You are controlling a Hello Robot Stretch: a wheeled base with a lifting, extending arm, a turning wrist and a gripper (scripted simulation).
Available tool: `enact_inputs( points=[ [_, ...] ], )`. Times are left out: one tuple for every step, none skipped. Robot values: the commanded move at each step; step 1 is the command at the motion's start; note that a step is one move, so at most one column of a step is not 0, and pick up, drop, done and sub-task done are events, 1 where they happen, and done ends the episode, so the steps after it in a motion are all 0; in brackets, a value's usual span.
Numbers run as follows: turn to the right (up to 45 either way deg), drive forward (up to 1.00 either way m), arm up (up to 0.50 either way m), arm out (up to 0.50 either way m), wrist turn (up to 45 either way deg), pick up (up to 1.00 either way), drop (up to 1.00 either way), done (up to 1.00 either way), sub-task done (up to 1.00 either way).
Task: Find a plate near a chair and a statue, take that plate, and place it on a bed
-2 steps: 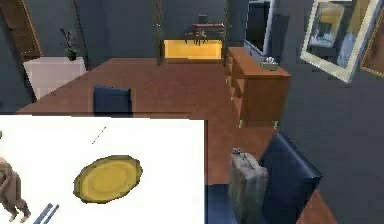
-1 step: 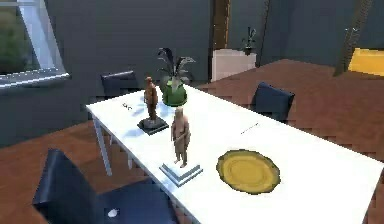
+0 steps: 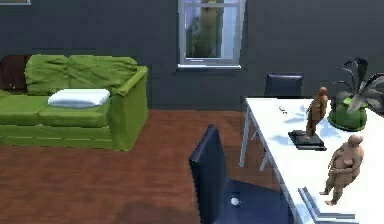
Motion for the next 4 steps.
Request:
enact_inputs(
  points=[
    [-24.0, 0.0, 0.0, 0.0, 0.0, 0.0, 0.0, 0.0, 0.0],
    [0.0, 0.0, 0.5, 0.0, 0.0, 0.0, 0.0, 0.0, 0.0],
    [0.0, 0.0, 0.32, 0.0, 0.0, 0.0, 0.0, 0.0, 0.0],
    [0.0, 0.0, 0.0, 0.32, 0.0, 0.0, 0.0, 0.0, 0.0]
  ],
)
